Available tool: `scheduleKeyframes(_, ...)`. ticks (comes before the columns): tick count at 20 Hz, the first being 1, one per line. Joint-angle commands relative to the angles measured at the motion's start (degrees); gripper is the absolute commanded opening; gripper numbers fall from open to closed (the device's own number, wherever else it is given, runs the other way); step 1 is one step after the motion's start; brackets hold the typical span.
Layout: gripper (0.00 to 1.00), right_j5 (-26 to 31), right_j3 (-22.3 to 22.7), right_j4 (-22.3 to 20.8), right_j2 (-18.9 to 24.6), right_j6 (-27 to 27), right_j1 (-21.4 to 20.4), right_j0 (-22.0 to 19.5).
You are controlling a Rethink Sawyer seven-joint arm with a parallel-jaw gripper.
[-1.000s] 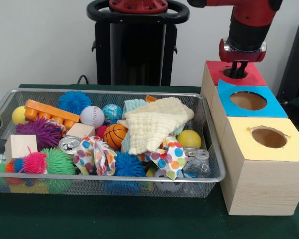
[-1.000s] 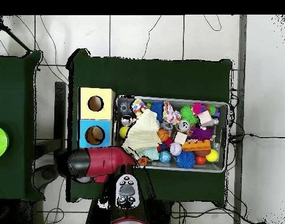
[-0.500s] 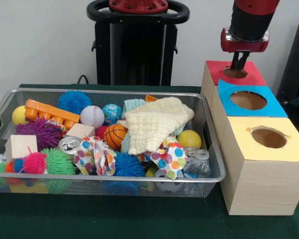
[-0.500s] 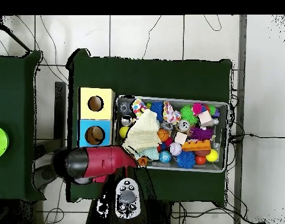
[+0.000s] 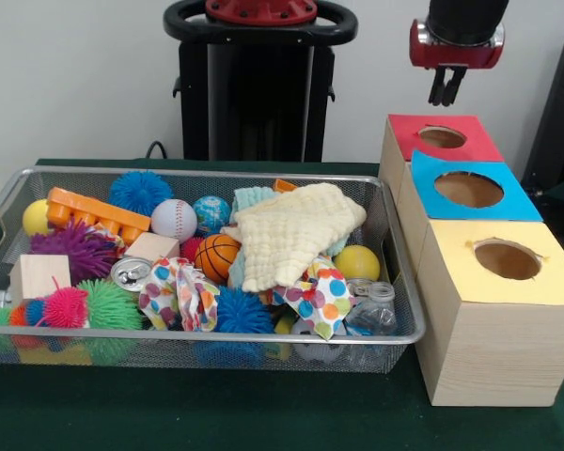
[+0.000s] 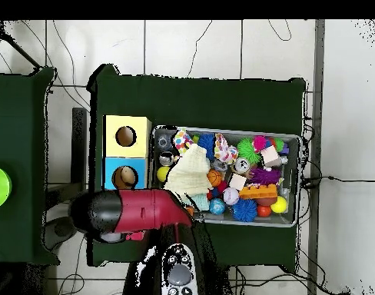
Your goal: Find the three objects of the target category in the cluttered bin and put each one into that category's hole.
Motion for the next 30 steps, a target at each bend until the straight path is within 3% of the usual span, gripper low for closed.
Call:
scheduleKeyframes(1,0.00,-2.48,-6.20,-5.50,-2.32,4.42,-0.64,-2.73)
scheduleKeyframes(8,0.00,-4.06,-11.82,-10.82,-4.69,3.03,-0.39,-5.44)
scheduleKeyframes(16,0.00,-5.93,-16.29,-13.45,-4.67,3.97,1.60,-7.42)
scheduleKeyframes(22,0.00,-3.38,-16.80,-11.76,-2.81,2.35,1.39,-9.86)
scheduleKeyframes(30,0.00,-5.40,-13.63,-11.42,-1.77,1.31,-0.59,-11.66)
